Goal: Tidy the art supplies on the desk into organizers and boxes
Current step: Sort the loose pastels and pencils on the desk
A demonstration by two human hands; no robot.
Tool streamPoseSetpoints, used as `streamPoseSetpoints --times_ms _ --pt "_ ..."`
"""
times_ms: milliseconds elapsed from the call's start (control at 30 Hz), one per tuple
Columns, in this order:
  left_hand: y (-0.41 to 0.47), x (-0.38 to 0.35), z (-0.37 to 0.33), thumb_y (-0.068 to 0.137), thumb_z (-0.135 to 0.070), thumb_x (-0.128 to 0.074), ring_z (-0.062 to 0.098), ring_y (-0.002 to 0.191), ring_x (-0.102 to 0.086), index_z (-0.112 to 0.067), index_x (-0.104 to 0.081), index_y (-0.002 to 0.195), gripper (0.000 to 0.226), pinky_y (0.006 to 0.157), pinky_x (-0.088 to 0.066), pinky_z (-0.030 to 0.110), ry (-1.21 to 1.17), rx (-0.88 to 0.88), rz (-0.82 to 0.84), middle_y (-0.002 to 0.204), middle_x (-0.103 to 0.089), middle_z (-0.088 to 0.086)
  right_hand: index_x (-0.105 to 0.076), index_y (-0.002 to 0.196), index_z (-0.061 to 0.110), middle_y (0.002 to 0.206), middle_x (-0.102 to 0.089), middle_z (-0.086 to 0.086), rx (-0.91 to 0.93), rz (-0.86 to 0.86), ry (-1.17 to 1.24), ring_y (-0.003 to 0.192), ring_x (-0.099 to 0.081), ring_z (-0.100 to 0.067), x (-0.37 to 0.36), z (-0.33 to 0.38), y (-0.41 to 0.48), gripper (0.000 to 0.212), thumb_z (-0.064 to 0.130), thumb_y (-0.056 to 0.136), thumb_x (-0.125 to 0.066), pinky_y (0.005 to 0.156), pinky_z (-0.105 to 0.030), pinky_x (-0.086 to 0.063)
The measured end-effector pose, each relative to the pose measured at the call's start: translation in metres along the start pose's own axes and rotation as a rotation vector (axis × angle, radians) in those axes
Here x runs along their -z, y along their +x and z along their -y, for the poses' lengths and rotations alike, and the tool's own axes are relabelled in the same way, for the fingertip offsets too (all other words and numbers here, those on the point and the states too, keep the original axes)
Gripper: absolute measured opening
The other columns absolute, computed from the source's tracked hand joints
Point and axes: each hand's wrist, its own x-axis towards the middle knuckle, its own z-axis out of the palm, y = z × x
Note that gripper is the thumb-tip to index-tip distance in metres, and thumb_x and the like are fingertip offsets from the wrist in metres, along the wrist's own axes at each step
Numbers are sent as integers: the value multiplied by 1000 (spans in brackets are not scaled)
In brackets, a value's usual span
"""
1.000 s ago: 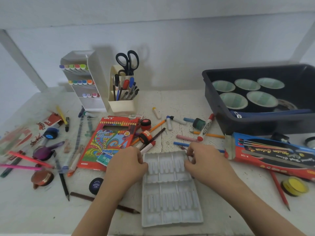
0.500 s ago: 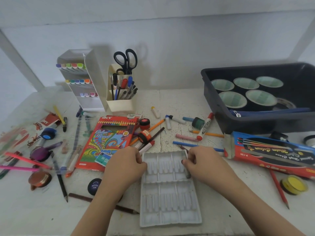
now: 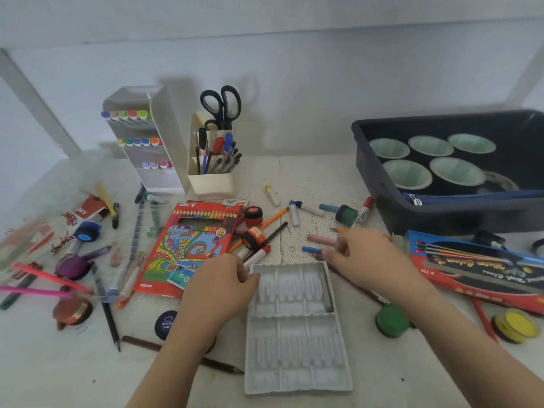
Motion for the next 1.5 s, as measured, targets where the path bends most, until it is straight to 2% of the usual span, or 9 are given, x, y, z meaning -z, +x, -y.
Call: streamPoseSetpoints --times_ms 233,567,667,767,900,1033,1133,1267,1500 --pt "4 8 -14 89 -38 -56 1 65 -50 -31 -50 72 19 52 -32 19 -145 -51 -101 67 -54 -12 -56 102 16 98 -56 -3 151 -230 -275 79 -46 -15 13 5 72 14 24 91 -54 64 -25 -35" --pt "1 11 -5 88 -28 -57 4 57 -55 -30 -52 70 19 51 -34 19 -260 -52 -130 60 -61 -7 -54 87 12 83 -48 -3 114 -179 -595 80 -42 -16 2 6 95 5 12 92 -51 67 -26 -39" --pt "0 11 -2 88 -27 -56 7 57 -55 -27 -55 71 18 51 -38 22 -279 -36 -130 60 -62 -5 -56 101 13 91 -59 -3 140 -266 -426 82 -50 -16 4 2 94 11 20 95 -50 68 -28 -45" --pt "-2 10 0 88 -26 -56 11 58 -58 -25 -56 71 17 54 -44 26 -283 -29 -136 60 -64 -2 -54 99 16 90 -60 2 144 -287 58 77 -54 -13 15 4 86 11 26 95 -52 63 -25 -39" --pt "-4 8 2 88 -27 -56 13 60 -60 -25 -58 73 15 59 -49 33 -286 -14 -119 61 -65 -1 -56 95 28 78 -69 8 96 9 528 47 -53 2 27 17 61 11 22 88 -62 42 -14 -38" --pt "-5 4 2 88 -29 -56 10 58 -59 -27 -57 73 15 56 -47 30 -290 -14 -91 61 -65 -1 -61 89 31 66 -70 10 117 194 478 44 -54 6 28 24 34 10 23 84 -66 43 -8 -40" --pt "-7 -1 0 88 -31 -57 6 57 -57 -27 -57 73 16 53 -42 23 -290 -20 -64 61 -64 -4 -61 88 29 66 -70 8 124 240 413 61 -64 -3 20 27 19 12 25 80 -70 63 -20 -51" --pt "-9 -6 0 88 -33 -58 5 59 -57 -27 -58 74 15 54 -42 22 -280 -31 -52 61 -64 -5 -54 83 30 71 -63 13 186 56 330 57 -53 2 12 29 1 14 26 79 -67 56 -20 -40" --pt "-11 -7 3 88 -32 -58 6 59 -58 -27 -57 73 15 57 -46 24 -292 -27 -53 60 -63 -5 -53 79 18 71 -58 3 469 -273 -73 71 -51 -17 -5 21 -34 15 13 74 -66 63 -29 -33"
